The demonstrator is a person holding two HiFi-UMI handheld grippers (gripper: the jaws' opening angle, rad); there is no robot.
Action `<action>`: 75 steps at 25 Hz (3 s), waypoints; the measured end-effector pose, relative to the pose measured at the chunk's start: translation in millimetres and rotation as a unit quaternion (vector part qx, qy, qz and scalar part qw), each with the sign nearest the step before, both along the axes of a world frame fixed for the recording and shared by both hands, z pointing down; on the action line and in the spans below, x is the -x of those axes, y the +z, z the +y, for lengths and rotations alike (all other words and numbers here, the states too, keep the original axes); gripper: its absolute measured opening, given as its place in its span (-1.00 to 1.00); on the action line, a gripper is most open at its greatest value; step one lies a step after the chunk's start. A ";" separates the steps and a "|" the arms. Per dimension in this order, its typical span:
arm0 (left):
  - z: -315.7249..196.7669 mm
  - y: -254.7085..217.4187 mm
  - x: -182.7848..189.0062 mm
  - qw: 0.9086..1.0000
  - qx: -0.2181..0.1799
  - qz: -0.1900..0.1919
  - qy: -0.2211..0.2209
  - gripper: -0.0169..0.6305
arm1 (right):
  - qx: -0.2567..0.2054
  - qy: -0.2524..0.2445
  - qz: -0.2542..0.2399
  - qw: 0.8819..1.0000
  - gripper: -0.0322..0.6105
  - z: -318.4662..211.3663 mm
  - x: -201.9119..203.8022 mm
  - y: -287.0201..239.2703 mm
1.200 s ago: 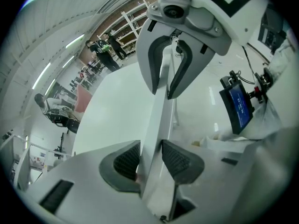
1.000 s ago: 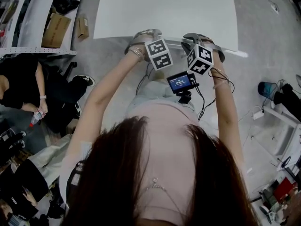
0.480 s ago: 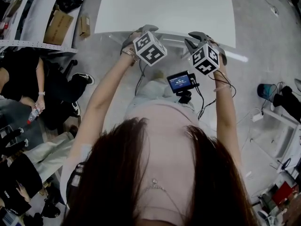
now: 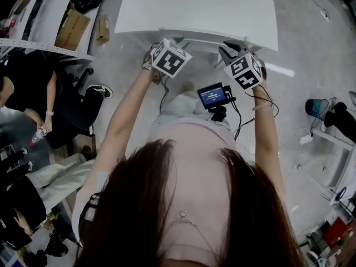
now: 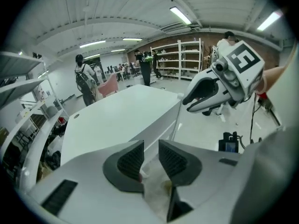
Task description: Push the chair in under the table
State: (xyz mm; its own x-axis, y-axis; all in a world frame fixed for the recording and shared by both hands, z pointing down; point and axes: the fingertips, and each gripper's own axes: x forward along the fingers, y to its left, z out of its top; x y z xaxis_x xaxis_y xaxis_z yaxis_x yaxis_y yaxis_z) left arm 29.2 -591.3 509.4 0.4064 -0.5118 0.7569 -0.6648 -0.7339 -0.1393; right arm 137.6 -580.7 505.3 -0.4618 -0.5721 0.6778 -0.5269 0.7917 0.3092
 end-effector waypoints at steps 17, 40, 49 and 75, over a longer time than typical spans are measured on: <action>59.9 -48.3 4.2 0.986 -0.024 0.124 -0.106 -0.87 | -0.026 0.072 -0.087 0.993 -0.63 62.3 -21.3 -20.2; 152.9 -68.8 -12.6 0.972 -0.015 0.200 -0.126 -0.92 | -0.050 0.087 -0.129 0.987 -0.73 150.2 -34.6 -41.3; 185.6 -74.3 26.2 0.966 -0.019 0.220 -0.135 -0.92 | -0.051 0.095 -0.144 0.984 -0.76 178.3 -0.6 -49.5; 277.8 -114.0 135.4 0.960 -0.029 0.262 -0.092 -0.92 | -0.095 0.178 -0.178 0.963 -0.81 282.0 111.6 -92.2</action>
